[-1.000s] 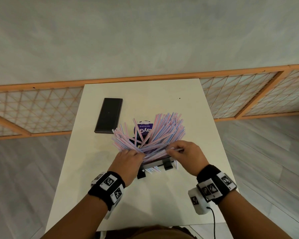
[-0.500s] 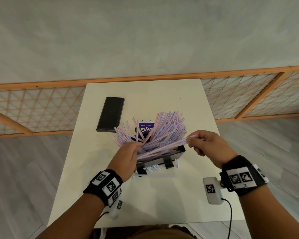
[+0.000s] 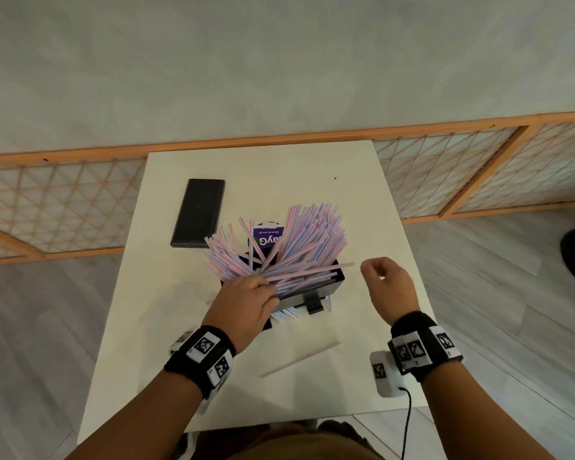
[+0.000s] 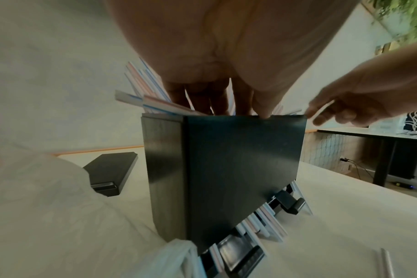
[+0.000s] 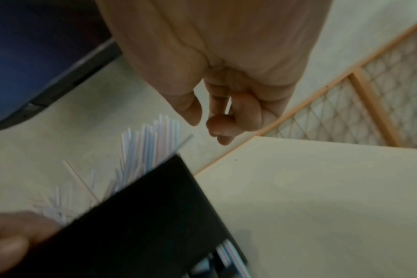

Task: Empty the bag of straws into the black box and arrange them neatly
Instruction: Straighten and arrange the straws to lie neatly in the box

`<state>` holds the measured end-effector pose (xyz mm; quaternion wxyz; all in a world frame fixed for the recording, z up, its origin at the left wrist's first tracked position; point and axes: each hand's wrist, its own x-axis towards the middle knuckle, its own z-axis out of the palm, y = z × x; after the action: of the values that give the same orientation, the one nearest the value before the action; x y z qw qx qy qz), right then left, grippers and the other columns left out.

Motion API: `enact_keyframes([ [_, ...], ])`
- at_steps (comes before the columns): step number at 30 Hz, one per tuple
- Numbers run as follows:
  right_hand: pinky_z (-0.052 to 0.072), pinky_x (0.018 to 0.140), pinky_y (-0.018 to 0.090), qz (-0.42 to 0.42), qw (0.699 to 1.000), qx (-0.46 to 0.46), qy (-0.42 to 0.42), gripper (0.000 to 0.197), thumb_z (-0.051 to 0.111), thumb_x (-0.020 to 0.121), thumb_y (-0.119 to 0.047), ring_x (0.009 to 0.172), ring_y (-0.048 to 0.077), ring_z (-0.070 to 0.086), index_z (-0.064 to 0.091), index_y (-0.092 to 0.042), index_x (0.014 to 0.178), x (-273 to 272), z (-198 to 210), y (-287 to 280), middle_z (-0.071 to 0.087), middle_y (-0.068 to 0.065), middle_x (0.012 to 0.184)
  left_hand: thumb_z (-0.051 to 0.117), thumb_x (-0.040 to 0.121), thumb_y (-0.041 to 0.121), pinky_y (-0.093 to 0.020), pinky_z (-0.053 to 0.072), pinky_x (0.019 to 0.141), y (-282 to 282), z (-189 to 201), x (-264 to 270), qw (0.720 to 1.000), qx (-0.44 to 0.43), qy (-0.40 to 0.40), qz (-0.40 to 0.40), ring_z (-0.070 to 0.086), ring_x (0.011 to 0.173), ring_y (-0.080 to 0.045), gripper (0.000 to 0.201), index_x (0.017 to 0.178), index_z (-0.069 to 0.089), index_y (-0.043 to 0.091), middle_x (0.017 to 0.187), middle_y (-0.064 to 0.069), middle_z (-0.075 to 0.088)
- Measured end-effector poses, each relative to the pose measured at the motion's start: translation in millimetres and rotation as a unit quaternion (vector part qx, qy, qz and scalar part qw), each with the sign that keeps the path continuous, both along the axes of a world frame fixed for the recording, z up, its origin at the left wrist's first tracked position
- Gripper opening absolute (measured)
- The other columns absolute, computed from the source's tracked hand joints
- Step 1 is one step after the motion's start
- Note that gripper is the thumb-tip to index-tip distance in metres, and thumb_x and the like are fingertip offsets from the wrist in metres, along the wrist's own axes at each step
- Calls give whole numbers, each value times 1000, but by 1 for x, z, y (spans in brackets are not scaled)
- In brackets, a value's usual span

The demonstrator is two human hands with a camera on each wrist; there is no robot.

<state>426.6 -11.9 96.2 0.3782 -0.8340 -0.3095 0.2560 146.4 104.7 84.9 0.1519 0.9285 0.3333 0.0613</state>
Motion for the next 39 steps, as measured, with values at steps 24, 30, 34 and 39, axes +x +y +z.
enact_keyframes([
  [24, 48, 74, 31, 148, 953, -263, -8, 32, 46, 100, -36, 88, 32, 63, 66, -16, 85, -43, -107, 2, 68, 8, 91, 74, 88, 21, -40, 47, 63, -8, 9, 10, 997, 71, 39, -1, 54, 68, -23, 16, 72, 71, 22, 81, 2, 53],
  [30, 45, 77, 28, 218, 912, -348, -10, 25, 43, 98, -29, 95, 29, 63, 65, -18, 92, -45, -108, -45, 68, 7, 103, 62, 97, 26, -40, 48, 67, -9, 4, 9, 998, 57, 16, 12, 53, 70, -23, 24, 76, 72, 20, 83, 2, 52],
  [34, 47, 75, 29, 239, 896, -373, -15, 25, 44, 97, -30, 93, 29, 64, 63, -17, 88, -48, -104, -70, 69, 7, 99, 57, 100, 32, -39, 46, 68, -9, 0, 6, 998, 53, 12, 23, 54, 72, -23, 27, 81, 73, 20, 86, 3, 54],
  [39, 42, 66, 33, 210, 923, -299, -117, 17, 48, 94, -31, 79, 27, 50, 55, -16, 90, -54, -92, -79, 48, 2, 91, 62, 98, 30, -39, 45, 70, -11, -2, 8, 997, 61, 19, 41, 56, 76, -23, 20, 85, 74, 21, 91, 2, 56],
])
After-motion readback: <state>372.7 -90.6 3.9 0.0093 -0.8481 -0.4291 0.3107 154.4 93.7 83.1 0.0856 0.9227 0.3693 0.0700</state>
